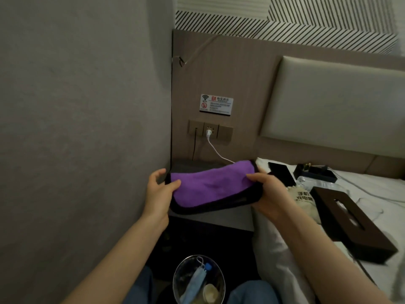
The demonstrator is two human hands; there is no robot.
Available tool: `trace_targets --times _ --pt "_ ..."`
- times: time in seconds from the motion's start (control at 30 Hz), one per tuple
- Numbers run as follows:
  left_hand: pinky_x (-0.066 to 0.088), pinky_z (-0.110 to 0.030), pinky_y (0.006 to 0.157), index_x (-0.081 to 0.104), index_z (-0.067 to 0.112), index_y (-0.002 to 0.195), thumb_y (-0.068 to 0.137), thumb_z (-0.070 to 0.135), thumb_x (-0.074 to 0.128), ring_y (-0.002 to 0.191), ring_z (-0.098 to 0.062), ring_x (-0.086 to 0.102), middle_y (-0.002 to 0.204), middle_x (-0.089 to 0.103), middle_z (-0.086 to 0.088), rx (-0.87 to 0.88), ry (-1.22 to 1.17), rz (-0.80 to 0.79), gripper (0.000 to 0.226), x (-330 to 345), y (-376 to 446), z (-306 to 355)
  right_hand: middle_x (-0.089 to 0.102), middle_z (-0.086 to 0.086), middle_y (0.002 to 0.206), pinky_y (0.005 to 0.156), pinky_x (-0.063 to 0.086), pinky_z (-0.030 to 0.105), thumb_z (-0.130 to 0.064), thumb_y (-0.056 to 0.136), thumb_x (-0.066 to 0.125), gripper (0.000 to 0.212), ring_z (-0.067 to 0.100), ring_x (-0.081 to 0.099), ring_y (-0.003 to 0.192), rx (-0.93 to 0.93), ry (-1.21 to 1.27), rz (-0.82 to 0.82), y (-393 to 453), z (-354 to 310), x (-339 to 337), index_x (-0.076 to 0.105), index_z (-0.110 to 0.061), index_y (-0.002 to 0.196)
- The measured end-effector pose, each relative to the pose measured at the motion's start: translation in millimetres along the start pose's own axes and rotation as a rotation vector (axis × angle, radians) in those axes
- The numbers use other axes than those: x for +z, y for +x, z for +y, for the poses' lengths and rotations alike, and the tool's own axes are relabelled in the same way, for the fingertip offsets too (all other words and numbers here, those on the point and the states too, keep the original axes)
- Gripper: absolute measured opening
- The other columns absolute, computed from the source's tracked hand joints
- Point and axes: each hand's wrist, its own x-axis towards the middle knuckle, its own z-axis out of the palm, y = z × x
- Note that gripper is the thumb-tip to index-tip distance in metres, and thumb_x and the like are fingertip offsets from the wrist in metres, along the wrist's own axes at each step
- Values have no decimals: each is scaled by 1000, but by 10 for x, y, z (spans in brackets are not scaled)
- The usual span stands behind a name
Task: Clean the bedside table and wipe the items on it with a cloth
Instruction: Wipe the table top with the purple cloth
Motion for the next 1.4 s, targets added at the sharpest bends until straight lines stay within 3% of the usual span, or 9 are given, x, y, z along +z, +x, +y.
trace_targets --times 0.13,0.23,0.3,0.5,0.63,0.77,0.93,1.13,1.4 --pt "52 -35 70 61 18 93 86 -3 60 79 -21 63 95 69 -9 15 19 -25 23 -43 -63 -32 62 15 126 78 58 36 9 86 43 57 30 65 104 -105 -109 -121 -38 -117 -46 51 -15 136" --pt "48 -22 45 62 16 84 89 1 59 66 -16 61 80 67 -4 -21 19 -22 17 -66 -68 -95 63 13 126 73 58 35 9 85 44 58 33 62 111 -129 -124 -158 -5 -146 -30 53 -18 135" --pt "46 -19 40 62 15 81 90 1 57 62 -15 60 75 66 -3 -10 21 9 18 -72 -40 -128 63 14 124 72 58 34 9 85 44 57 33 63 109 -117 -127 -159 37 -138 -6 54 -17 134" --pt "50 -31 74 68 7 92 94 3 51 80 -19 64 85 70 -8 178 135 38 18 -22 241 -122 67 16 110 72 58 38 6 71 54 48 31 66 90 100 -86 -60 355 -75 -51 64 -8 115" --pt "49 -26 71 68 14 86 97 8 48 84 -17 65 88 71 -5 273 237 25 24 177 476 -146 71 11 79 68 57 42 -11 86 62 4 27 69 67 217 7 52 702 55 -120 63 -10 89" --pt "52 -34 79 67 12 91 99 13 46 89 -20 64 92 69 -6 252 285 20 23 438 768 -279 69 10 96 67 50 38 -37 92 60 29 27 65 87 267 82 154 1102 213 -261 66 -13 107" --pt "51 -39 84 66 16 86 98 12 46 91 -23 65 91 70 -6 231 301 1 24 688 1067 -452 67 16 118 68 50 36 -36 92 60 39 31 64 100 334 8 154 1440 238 -493 63 -8 119" --pt "52 -40 82 66 14 88 98 12 46 90 -23 65 90 69 -7 253 359 -16 22 727 1286 -506 73 5 91 64 48 29 -29 92 60 11 25 65 84 207 -198 145 1623 205 -541 67 -21 91" --pt "47 -36 77 63 5 92 97 6 44 88 -29 61 92 66 -16 266 681 29 20 219 1728 -696 52 4 70 48 33 23 -16 99 50 26 19 48 58 133 -294 114 1757 653 -411 57 -20 74"
